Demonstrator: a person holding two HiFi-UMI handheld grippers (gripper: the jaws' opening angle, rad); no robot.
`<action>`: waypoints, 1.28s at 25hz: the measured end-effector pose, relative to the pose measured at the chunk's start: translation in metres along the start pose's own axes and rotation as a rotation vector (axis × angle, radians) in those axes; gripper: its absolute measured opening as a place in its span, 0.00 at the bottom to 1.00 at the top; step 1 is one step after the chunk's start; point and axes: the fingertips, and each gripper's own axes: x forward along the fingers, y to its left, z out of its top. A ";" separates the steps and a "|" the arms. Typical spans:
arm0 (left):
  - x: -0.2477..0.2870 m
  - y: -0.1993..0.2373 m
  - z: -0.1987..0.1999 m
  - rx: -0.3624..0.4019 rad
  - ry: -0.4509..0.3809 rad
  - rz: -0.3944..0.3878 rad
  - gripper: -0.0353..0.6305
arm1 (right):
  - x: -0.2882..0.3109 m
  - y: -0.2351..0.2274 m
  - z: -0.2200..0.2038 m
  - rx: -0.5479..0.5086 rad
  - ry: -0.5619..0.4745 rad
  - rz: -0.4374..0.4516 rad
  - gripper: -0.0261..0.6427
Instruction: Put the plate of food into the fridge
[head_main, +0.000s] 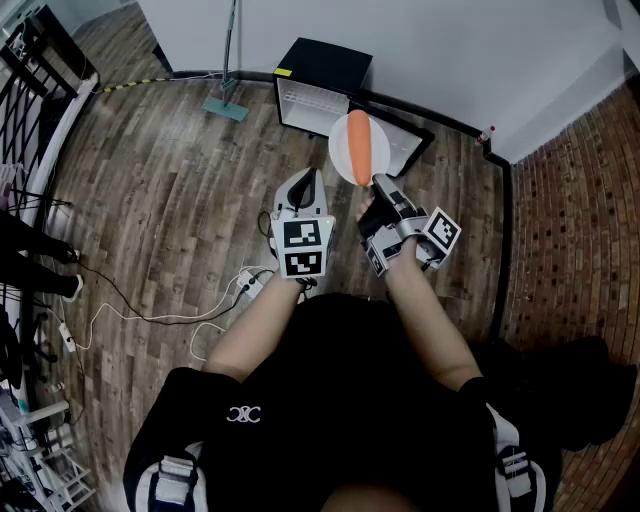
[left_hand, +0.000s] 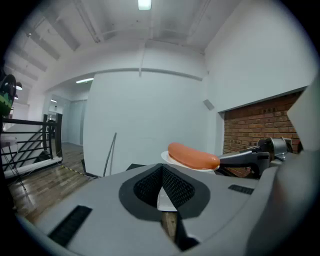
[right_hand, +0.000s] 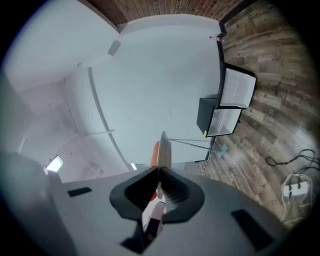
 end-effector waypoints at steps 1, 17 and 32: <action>0.000 -0.002 -0.001 0.000 0.002 0.001 0.05 | -0.002 -0.001 0.002 0.000 0.000 0.001 0.09; 0.003 -0.007 -0.002 0.003 0.005 -0.003 0.05 | -0.007 0.000 0.010 0.023 -0.016 0.019 0.09; -0.011 0.025 -0.008 -0.013 0.004 0.010 0.05 | 0.006 0.001 -0.014 0.015 0.000 0.038 0.09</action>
